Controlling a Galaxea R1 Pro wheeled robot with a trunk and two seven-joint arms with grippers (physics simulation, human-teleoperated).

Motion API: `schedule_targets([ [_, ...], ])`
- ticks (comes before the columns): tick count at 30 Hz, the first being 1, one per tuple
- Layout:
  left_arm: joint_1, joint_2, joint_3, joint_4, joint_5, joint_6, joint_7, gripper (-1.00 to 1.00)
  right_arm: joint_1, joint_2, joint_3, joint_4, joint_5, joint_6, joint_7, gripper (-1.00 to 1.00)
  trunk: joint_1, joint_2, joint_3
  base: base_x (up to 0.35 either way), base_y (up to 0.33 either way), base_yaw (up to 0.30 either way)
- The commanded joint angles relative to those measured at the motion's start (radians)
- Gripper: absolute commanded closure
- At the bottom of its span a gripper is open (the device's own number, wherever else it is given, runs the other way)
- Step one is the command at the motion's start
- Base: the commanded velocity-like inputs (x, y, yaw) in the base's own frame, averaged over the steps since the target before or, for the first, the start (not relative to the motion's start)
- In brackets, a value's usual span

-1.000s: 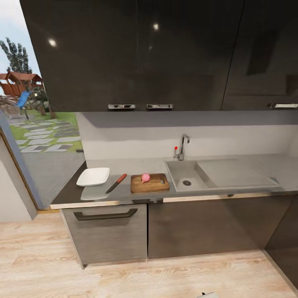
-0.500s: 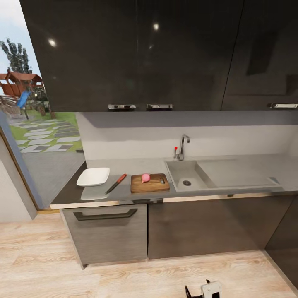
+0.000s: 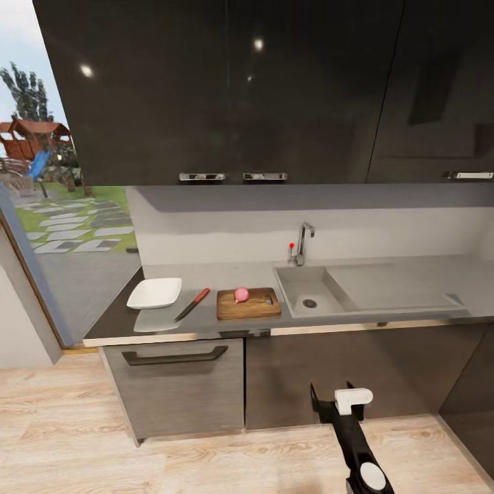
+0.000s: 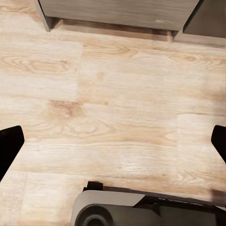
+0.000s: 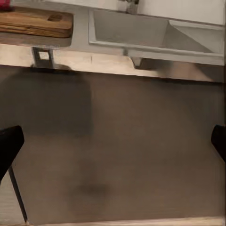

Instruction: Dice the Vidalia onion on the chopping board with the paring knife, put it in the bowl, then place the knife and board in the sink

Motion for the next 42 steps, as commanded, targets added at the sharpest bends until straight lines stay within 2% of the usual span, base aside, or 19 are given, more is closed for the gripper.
schedule_targets([
  [1,0.000,-0.001,0.001,-0.001,0.010,-0.001,0.000,-1.00,-0.001,0.001,0.002,-0.036,0.010,0.036,-0.009,-1.00,0.000,-0.001,-0.002,0.000,0.000,0.000],
  [4,0.000,-0.001,0.001,0.000,0.010,-0.002,0.000,-1.00,-0.001,0.011,0.002,-0.096,0.010,0.102,-0.009,-1.00,0.000,-0.001,-0.002,0.000,0.000,0.000],
  [8,0.000,-0.002,0.001,0.002,0.010,-0.002,0.000,-1.00,-0.005,0.044,0.002,-0.160,0.010,0.213,-0.010,-1.00,0.000,-0.001,-0.002,0.000,0.000,0.000],
  [11,0.000,-0.002,0.001,0.002,0.010,-0.002,0.000,-1.00,-0.013,0.059,0.002,-0.177,0.012,0.254,-0.010,-1.00,0.000,-0.001,-0.002,0.000,0.000,0.000],
  [15,0.000,-0.002,0.000,0.003,0.010,-0.002,0.000,-1.00,-0.069,0.086,0.003,-0.197,0.014,0.327,-0.018,-1.00,0.000,-0.001,-0.002,0.000,0.000,0.000],
  [17,0.000,-0.002,-0.001,0.005,0.010,-0.002,0.000,-1.00,-0.089,0.090,0.003,-0.199,0.014,0.351,-0.022,-1.00,0.000,-0.001,-0.002,0.000,0.000,0.000],
  [18,0.000,-0.002,-0.001,0.007,0.010,-0.002,0.000,-1.00,-0.122,0.094,0.003,-0.201,0.014,0.394,-0.028,-1.00,0.000,-0.001,-0.002,0.000,0.000,0.000],
  [23,0.000,-0.002,-0.001,0.011,0.010,-0.002,0.000,-1.00,-0.204,0.103,0.004,-0.202,0.012,0.480,-0.034,-1.00,0.000,-0.001,-0.002,0.000,0.000,0.000],
  [34,0.000,-0.005,-0.001,0.016,0.010,-0.002,0.000,-1.00,-0.431,0.162,0.004,-0.181,0.012,0.680,-0.036,-1.00,0.000,-0.001,-0.002,0.000,0.000,0.000],
  [36,0.000,-0.006,-0.001,0.017,0.010,-0.002,0.000,-1.00,-0.478,0.176,0.004,-0.153,0.012,0.715,-0.036,-1.00,0.000,-0.001,-0.002,0.000,0.000,0.000],
  [39,0.000,-0.007,-0.001,0.018,0.010,-0.001,0.000,-1.00,-0.554,0.178,0.004,-0.082,0.012,0.742,-0.037,-1.00,0.000,-0.001,-0.002,0.000,0.000,0.000],
  [42,0.000,-0.008,-0.002,0.018,0.010,-0.001,0.000,-1.00,-0.678,0.178,0.004,0.058,0.012,0.753,-0.042,-1.00,0.000,-0.001,-0.002,0.000,0.000,0.000],
])
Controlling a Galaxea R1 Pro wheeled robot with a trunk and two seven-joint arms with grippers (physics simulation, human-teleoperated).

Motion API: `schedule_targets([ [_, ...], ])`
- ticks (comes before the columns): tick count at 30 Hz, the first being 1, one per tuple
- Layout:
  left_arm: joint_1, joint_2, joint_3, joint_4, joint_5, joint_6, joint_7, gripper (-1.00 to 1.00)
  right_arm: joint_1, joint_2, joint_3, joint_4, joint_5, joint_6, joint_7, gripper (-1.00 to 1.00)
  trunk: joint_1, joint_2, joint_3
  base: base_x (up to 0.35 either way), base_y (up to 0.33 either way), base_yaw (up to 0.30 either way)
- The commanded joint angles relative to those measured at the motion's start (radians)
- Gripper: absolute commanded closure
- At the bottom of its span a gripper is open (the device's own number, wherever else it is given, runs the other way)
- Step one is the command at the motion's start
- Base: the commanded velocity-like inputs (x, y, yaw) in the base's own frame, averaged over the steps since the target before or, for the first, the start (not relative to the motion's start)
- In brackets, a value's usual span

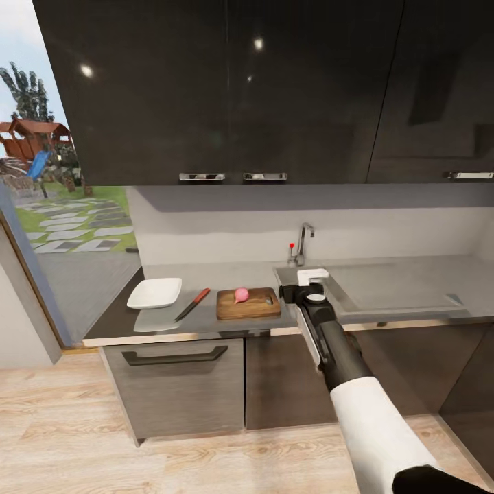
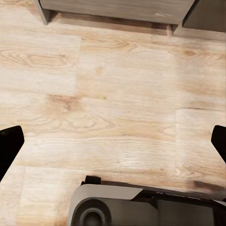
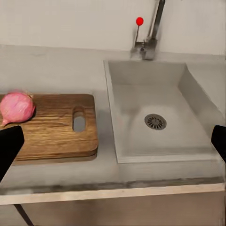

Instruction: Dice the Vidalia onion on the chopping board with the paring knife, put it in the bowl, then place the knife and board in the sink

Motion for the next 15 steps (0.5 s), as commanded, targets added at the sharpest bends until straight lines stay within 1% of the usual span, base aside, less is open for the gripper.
schedule_targets([
  [1,0.000,-0.001,0.001,-0.001,0.010,-0.001,0.000,-1.00,-0.060,0.000,0.001,0.068,0.009,0.009,-0.004,-1.00,0.000,-0.002,-0.002,0.000,0.000,0.000],
  [2,0.000,-0.001,0.001,-0.001,0.010,-0.001,0.000,-1.00,-0.119,0.000,0.001,0.138,0.008,0.009,-0.007,-1.00,0.000,-0.002,-0.002,0.000,0.000,0.000],
  [3,0.000,-0.001,0.001,-0.001,0.010,-0.001,0.000,-1.00,-0.148,0.000,0.001,0.173,0.007,0.009,-0.009,-1.00,0.000,-0.002,-0.002,0.000,0.000,0.000],
  [4,0.000,-0.001,0.000,-0.001,0.010,-0.001,0.000,-1.00,-0.275,0.000,0.000,0.320,0.005,0.009,-0.012,-1.00,0.000,-0.002,-0.002,0.000,0.000,0.000],
  [5,0.000,-0.001,0.000,-0.001,0.010,-0.001,0.000,-1.00,-0.312,0.000,0.000,0.358,0.004,0.009,-0.012,-1.00,0.000,-0.002,-0.002,0.000,0.000,0.000],
  [9,0.000,-0.001,0.000,-0.001,0.010,-0.001,0.000,-1.00,-0.380,0.000,0.000,0.415,-0.013,0.013,-0.013,-1.00,0.000,-0.002,-0.002,0.000,0.000,0.000],
  [12,0.000,0.000,0.001,-0.001,0.010,-0.001,-0.002,-1.00,-0.395,0.000,0.000,0.427,-0.031,0.018,0.000,-1.00,0.000,-0.002,-0.002,0.000,0.000,0.000],
  [15,0.000,0.000,0.001,0.002,0.011,-0.001,-0.005,-1.00,-0.399,0.000,0.002,0.445,-0.041,0.026,0.061,-1.00,0.000,-0.002,-0.002,0.060,0.000,0.000],
])
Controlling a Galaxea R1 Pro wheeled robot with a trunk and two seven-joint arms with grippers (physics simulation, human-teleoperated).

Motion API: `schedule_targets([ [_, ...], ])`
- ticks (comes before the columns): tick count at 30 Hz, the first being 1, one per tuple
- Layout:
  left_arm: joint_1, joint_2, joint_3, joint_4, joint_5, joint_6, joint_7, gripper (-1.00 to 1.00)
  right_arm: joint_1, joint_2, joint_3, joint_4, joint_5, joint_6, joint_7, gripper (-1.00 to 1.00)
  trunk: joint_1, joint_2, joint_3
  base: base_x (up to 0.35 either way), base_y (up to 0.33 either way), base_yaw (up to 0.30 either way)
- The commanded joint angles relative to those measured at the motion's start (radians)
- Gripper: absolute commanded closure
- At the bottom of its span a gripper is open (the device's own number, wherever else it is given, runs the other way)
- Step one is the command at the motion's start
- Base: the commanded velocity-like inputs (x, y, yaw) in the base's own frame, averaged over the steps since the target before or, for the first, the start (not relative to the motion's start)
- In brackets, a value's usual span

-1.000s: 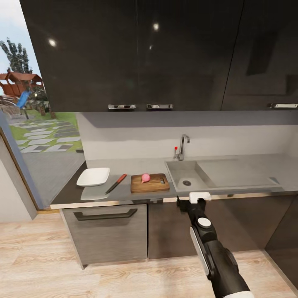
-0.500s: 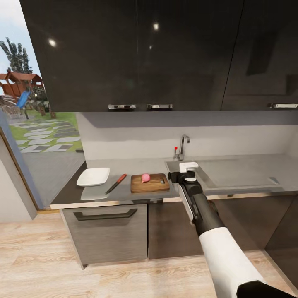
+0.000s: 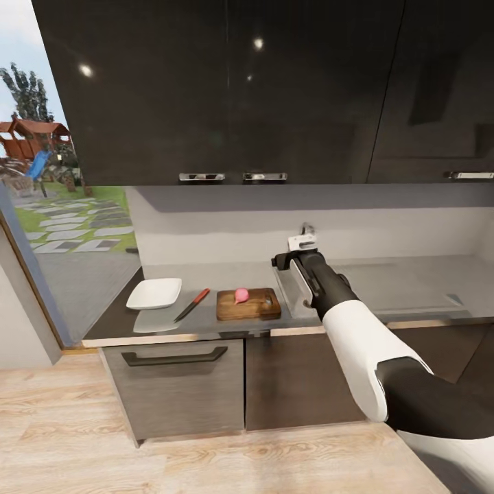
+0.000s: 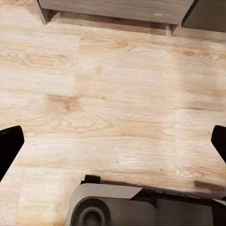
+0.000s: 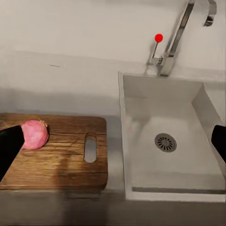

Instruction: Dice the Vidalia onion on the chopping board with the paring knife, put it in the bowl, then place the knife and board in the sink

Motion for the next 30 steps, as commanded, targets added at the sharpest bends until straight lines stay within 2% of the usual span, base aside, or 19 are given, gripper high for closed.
schedule_targets([
  [1,0.000,0.000,0.001,0.000,0.009,-0.001,-0.001,-1.00,-0.002,0.000,0.004,0.007,0.004,0.012,0.042,-1.00,0.001,-0.002,-0.002,0.185,0.000,0.000],
  [2,0.000,-0.001,0.001,0.001,0.009,-0.001,-0.001,-1.00,-0.002,0.000,0.005,0.013,0.004,0.019,0.091,-1.00,0.001,-0.002,-0.002,0.242,0.000,0.000],
  [3,0.000,-0.001,0.001,0.002,0.010,-0.001,-0.002,-1.00,-0.003,0.000,0.007,0.017,0.007,0.027,0.199,-1.00,0.001,-0.002,-0.002,0.303,0.000,0.000],
  [7,0.000,0.001,0.000,0.003,0.011,0.002,-0.013,-1.00,-0.002,0.000,0.014,0.020,0.025,0.032,0.351,-1.00,0.001,-0.002,-0.002,0.330,0.000,0.000],
  [14,0.000,0.001,-0.001,0.003,0.011,0.001,-0.019,-1.00,-0.002,-0.003,0.033,0.021,0.036,0.033,0.420,-1.00,0.001,-0.002,-0.002,0.345,0.000,0.000],
  [16,0.000,0.001,-0.001,0.004,0.011,0.001,-0.019,-1.00,-0.002,-0.015,0.076,0.020,0.038,0.033,0.486,-1.00,0.001,-0.002,-0.002,0.346,0.000,0.000],
  [17,0.000,0.001,-0.001,0.004,0.011,0.001,-0.019,-1.00,-0.002,-0.024,0.112,0.020,0.038,0.033,0.521,-1.00,0.001,-0.002,-0.002,0.346,0.000,0.000],
  [19,0.000,0.001,-0.001,0.007,0.011,0.001,-0.019,-1.00,-0.002,-0.032,0.161,0.019,0.038,0.033,0.567,-1.00,0.001,-0.002,-0.002,0.346,0.000,0.000],
  [21,0.000,0.001,0.000,0.009,0.011,0.000,-0.019,-1.00,-0.002,-0.035,0.193,0.018,0.038,0.033,0.598,-1.00,0.001,-0.002,-0.002,0.346,0.000,0.000],
  [25,0.000,0.001,0.000,0.012,0.011,0.001,-0.018,-1.00,-0.002,-0.039,0.226,0.018,0.039,0.033,0.642,-1.00,0.001,-0.002,-0.002,0.345,-0.037,0.000],
  [30,0.000,0.001,0.001,0.017,0.011,0.000,-0.018,-1.00,-0.002,-0.042,0.237,0.018,0.039,0.033,0.671,-1.00,0.001,-0.002,-0.002,0.326,-0.127,0.000],
])
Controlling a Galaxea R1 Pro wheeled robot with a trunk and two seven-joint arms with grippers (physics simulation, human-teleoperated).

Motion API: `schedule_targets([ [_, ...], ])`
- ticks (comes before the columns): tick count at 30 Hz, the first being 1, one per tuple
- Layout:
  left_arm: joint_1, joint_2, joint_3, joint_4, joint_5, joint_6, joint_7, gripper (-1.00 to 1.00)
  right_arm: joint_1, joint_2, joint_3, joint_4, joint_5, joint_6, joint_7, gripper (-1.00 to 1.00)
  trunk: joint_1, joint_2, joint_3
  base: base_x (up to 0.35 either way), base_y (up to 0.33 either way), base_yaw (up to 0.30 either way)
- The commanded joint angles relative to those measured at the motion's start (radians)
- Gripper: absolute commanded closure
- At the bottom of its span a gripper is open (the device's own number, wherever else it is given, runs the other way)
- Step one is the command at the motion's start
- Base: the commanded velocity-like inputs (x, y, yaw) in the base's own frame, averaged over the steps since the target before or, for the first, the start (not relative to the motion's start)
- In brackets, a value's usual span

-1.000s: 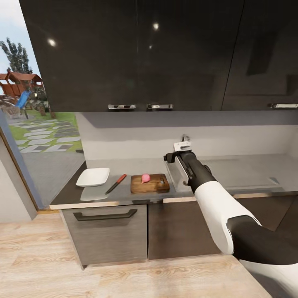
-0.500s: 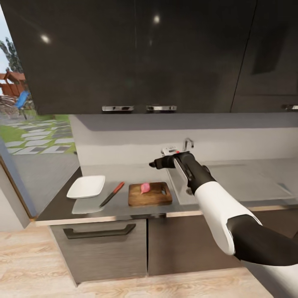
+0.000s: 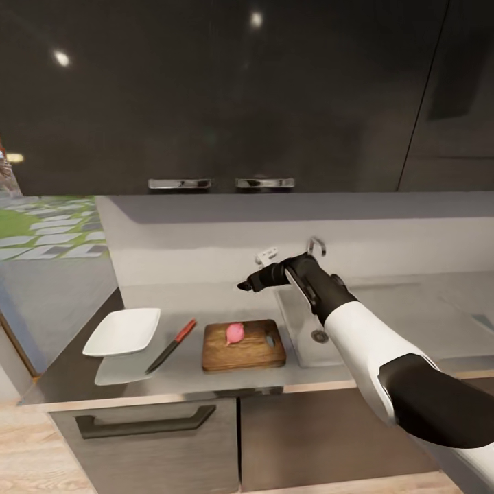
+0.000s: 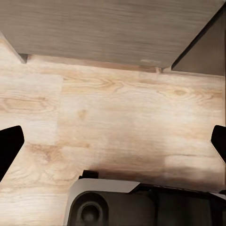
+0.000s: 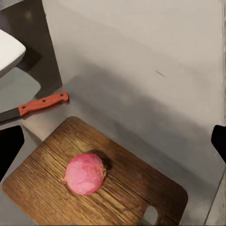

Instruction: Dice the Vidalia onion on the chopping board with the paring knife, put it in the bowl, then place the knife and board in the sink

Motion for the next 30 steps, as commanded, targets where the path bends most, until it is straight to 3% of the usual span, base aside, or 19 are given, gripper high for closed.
schedule_targets([
  [1,0.000,-0.001,0.002,-0.001,0.009,-0.001,-0.002,-1.00,-0.001,-0.001,0.001,-0.001,0.009,0.002,0.010,-1.00,0.001,-0.002,-0.002,0.318,-0.151,0.000],
  [5,0.000,-0.001,0.002,0.000,0.009,-0.001,-0.002,-1.00,-0.001,-0.009,0.008,-0.001,0.013,0.002,0.037,-1.00,0.001,-0.002,-0.002,0.308,-0.168,0.000],
  [9,0.000,-0.001,0.002,0.003,0.009,-0.001,-0.002,-1.00,-0.001,-0.011,0.039,-0.001,0.029,0.001,0.061,-1.00,0.001,-0.002,-0.002,0.293,-0.183,0.000],
  [14,0.000,-0.001,0.002,0.006,0.009,-0.001,-0.002,-1.00,-0.001,-0.009,0.127,-0.002,0.043,0.001,0.127,-1.00,0.001,-0.002,-0.002,0.254,-0.109,0.000],
  [15,0.000,-0.001,0.002,0.006,0.009,-0.001,-0.002,-1.00,-0.001,-0.007,0.177,-0.002,0.044,0.000,0.174,-1.00,0.001,-0.002,-0.002,0.087,-0.015,0.000],
  [17,0.000,-0.001,0.002,0.006,0.009,-0.001,-0.002,-1.00,-0.001,-0.005,0.200,-0.003,0.044,-0.002,0.204,-1.00,0.001,-0.002,-0.002,0.046,-0.008,0.000],
  [25,0.000,-0.001,0.002,0.006,0.009,-0.001,-0.002,-1.00,-0.001,-0.009,0.214,-0.003,0.044,-0.007,0.268,-1.00,0.001,-0.002,-0.002,0.010,-0.002,0.001],
  [30,0.000,-0.002,0.002,0.011,0.009,-0.001,-0.002,-1.00,-0.001,-0.010,0.215,-0.003,0.045,-0.007,0.282,-1.00,0.001,-0.002,-0.005,0.000,0.000,0.205],
])
